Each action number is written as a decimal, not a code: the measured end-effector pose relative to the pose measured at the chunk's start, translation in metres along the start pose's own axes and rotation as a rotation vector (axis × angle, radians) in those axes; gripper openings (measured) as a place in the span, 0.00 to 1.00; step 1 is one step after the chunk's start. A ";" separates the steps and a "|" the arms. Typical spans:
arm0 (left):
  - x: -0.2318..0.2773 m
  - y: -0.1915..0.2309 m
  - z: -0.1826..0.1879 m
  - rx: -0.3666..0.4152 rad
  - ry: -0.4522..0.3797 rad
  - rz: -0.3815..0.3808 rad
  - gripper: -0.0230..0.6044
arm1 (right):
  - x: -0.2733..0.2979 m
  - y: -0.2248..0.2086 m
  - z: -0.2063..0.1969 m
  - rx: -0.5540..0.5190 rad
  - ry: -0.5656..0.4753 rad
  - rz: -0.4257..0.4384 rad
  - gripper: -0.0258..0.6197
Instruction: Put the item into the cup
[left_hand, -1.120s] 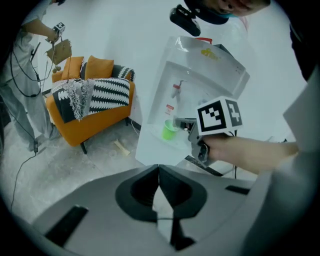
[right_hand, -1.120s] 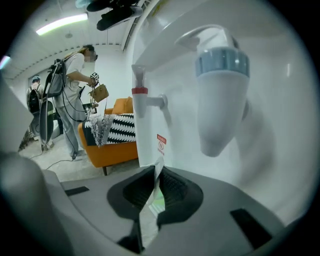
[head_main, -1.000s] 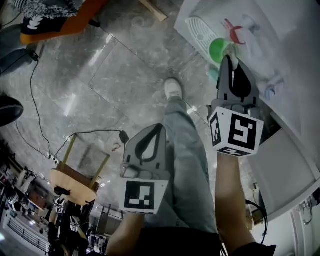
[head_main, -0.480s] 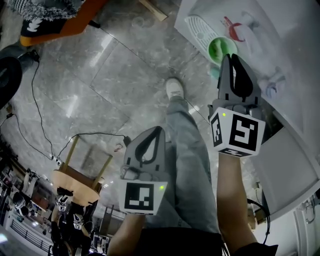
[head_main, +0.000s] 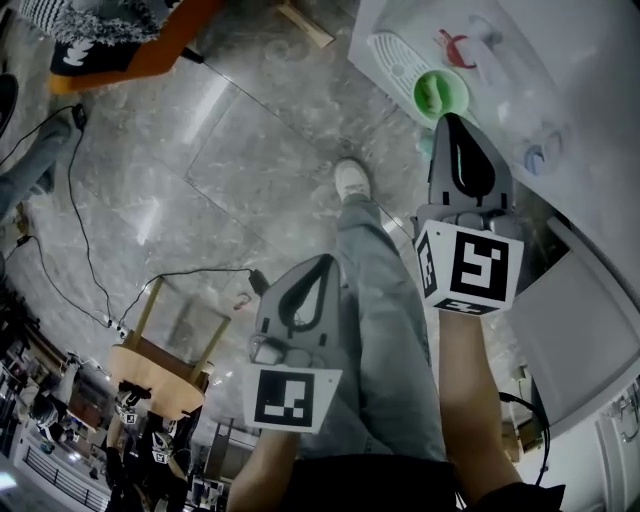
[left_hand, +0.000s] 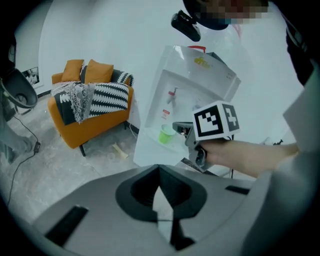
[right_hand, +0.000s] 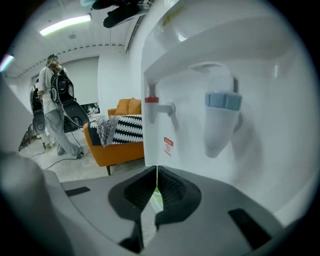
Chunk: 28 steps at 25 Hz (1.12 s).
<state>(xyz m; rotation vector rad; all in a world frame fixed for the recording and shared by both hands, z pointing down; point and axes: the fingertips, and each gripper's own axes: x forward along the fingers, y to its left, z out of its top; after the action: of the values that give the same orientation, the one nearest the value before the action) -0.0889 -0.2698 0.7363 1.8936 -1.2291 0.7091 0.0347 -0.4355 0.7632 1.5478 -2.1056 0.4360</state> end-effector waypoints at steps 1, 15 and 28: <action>-0.004 0.000 0.002 0.008 -0.014 0.004 0.06 | -0.005 0.003 0.001 -0.001 -0.003 0.002 0.06; -0.111 0.008 0.031 0.025 -0.177 0.086 0.06 | -0.088 0.046 0.062 -0.051 -0.043 0.063 0.06; -0.220 -0.025 0.118 0.137 -0.405 0.101 0.06 | -0.194 0.074 0.148 -0.194 -0.152 0.114 0.06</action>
<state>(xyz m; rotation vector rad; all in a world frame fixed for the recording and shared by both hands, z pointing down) -0.1441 -0.2504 0.4922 2.1722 -1.5686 0.4830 -0.0185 -0.3355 0.5341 1.3932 -2.2848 0.1505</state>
